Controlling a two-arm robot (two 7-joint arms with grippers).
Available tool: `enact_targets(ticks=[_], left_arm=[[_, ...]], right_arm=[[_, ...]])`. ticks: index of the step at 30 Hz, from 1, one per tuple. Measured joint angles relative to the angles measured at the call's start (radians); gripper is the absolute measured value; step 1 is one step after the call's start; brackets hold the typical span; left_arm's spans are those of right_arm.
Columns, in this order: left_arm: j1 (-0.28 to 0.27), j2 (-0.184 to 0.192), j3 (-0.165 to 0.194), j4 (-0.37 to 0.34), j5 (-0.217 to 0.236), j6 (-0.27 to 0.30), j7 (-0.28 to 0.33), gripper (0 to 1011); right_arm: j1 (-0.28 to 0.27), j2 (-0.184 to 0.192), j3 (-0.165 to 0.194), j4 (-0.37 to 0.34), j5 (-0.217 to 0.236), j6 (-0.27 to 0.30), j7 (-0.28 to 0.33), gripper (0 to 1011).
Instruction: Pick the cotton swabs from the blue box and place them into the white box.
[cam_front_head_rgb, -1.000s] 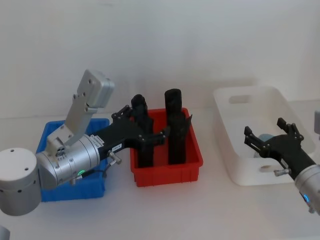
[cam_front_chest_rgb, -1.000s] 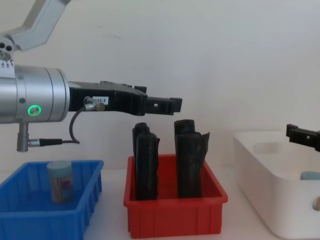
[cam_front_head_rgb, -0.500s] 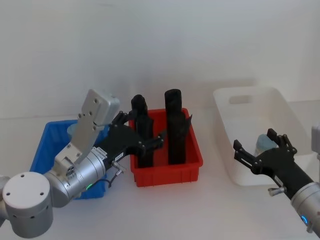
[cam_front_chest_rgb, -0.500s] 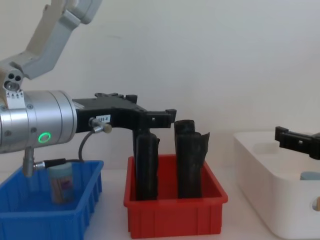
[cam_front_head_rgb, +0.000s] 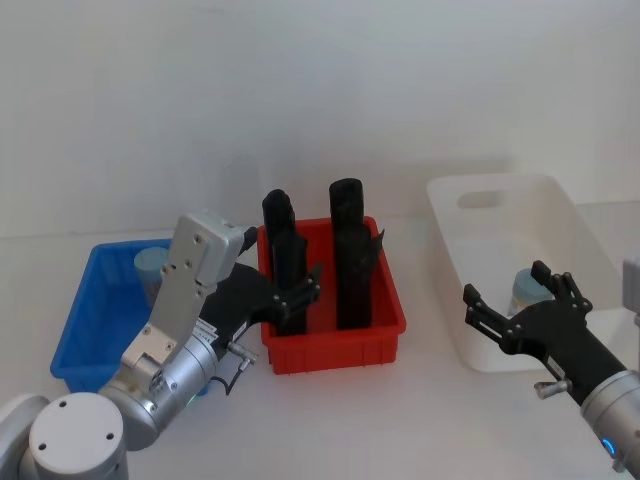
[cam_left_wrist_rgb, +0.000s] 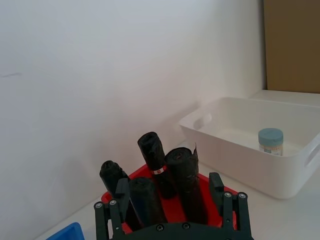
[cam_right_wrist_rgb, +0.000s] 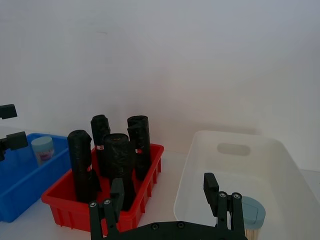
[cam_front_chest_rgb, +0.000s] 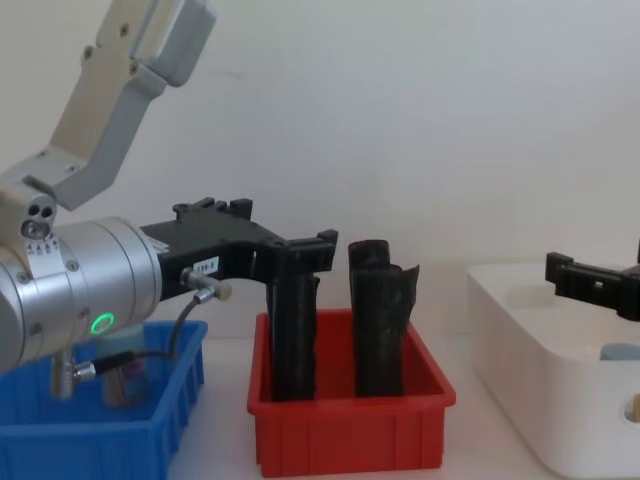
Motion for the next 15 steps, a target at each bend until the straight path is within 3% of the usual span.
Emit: enact_targets(ticks=[10,15], left_arm=[[0.043,-0.005,0.023,-0.013,0.029,-0.056,0.119,1004],[0.050,-0.006,0.026,-0.015,0.033,-0.065,0.137,1004]], right_arm=[[0.000,0.000,0.001,0.000,0.000,0.000,0.000,1002],[0.000,0.000,0.000,0.000,0.000,-0.001,0.001,1002]])
